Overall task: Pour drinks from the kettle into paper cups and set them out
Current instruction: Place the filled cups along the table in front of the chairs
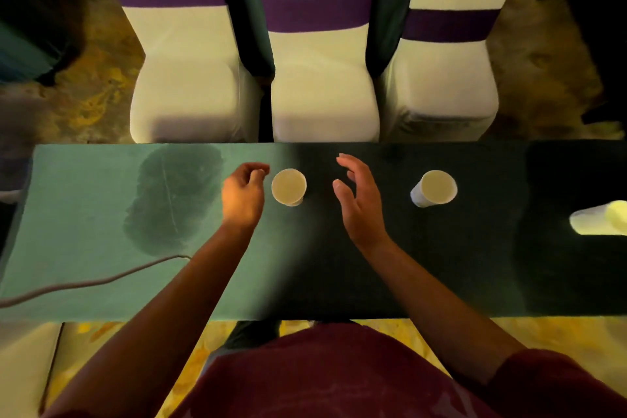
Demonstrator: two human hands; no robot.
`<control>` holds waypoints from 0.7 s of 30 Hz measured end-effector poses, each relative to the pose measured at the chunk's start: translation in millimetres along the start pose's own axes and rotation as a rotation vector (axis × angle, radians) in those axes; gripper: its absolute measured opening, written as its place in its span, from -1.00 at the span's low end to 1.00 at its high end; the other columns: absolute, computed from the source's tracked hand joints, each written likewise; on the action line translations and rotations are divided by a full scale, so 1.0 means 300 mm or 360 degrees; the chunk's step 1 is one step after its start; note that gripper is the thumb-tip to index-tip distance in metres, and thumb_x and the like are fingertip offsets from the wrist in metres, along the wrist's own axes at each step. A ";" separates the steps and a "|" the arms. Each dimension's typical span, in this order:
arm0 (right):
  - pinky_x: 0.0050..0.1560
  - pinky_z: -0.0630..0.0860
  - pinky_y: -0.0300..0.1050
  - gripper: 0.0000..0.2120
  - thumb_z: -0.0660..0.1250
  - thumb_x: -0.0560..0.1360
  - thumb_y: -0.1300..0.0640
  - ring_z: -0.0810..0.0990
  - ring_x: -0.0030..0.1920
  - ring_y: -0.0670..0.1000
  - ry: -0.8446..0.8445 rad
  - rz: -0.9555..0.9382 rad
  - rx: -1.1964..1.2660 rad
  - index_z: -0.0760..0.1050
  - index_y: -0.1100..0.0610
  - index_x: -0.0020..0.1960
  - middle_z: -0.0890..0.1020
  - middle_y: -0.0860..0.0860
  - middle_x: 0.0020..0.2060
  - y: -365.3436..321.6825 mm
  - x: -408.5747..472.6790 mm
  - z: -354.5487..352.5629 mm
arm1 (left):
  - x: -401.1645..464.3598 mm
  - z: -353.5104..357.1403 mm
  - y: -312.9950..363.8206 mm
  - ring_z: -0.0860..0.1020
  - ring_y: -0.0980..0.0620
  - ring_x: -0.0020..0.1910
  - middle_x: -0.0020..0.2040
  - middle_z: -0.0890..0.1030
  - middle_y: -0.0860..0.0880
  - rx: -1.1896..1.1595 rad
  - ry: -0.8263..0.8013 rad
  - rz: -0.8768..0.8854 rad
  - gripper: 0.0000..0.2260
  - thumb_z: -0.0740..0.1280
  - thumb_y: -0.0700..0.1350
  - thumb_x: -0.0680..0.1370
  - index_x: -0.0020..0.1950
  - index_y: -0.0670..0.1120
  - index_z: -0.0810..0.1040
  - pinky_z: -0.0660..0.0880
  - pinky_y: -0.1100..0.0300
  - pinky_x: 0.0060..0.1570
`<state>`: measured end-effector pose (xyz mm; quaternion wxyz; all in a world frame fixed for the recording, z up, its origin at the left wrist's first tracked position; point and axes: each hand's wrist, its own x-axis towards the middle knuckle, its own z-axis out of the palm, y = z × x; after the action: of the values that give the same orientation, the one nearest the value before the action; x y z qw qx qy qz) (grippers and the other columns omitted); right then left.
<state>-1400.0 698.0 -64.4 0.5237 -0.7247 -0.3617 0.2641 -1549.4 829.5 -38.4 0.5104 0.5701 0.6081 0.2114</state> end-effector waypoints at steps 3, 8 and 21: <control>0.42 0.37 -0.21 -0.51 0.20 0.58 -0.04 0.45 0.42 -0.13 0.0054 -0.0025 -0.0014 0.41 0.14 0.45 0.50 -0.01 0.41 -0.035 -0.032 -0.086 | -0.068 0.053 0.052 0.60 -0.02 0.08 0.10 0.67 -0.09 0.0069 -0.0030 0.0177 -0.76 0.22 -0.19 0.62 0.16 -0.17 0.64 0.49 0.18 0.03; 0.41 0.37 -0.26 -0.57 0.21 0.59 0.01 0.46 0.40 -0.19 0.0231 -0.0032 0.0062 0.42 0.07 0.44 0.50 -0.11 0.37 -0.089 -0.096 -0.168 | -0.158 0.133 0.107 0.51 0.23 -0.11 0.05 0.61 0.01 0.0156 -0.0165 0.0369 -0.79 0.24 -0.16 0.64 0.16 -0.11 0.63 0.42 0.35 -0.09; 0.29 0.47 -0.31 -0.69 0.21 0.66 0.12 0.53 0.27 -0.21 0.0779 0.0048 0.0023 0.49 0.08 0.38 0.58 -0.08 0.26 -0.153 -0.351 -0.409 | -0.387 0.271 0.127 0.65 0.01 -0.07 -0.06 0.68 -0.05 -0.0025 -0.0553 0.0452 -0.83 0.25 -0.21 0.61 0.02 -0.06 0.63 0.62 0.06 0.03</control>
<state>-1381.0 552.7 17.9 0.5970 -0.7685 -0.2113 0.0910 -1481.1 707.6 5.9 0.5771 0.6738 0.4230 0.1844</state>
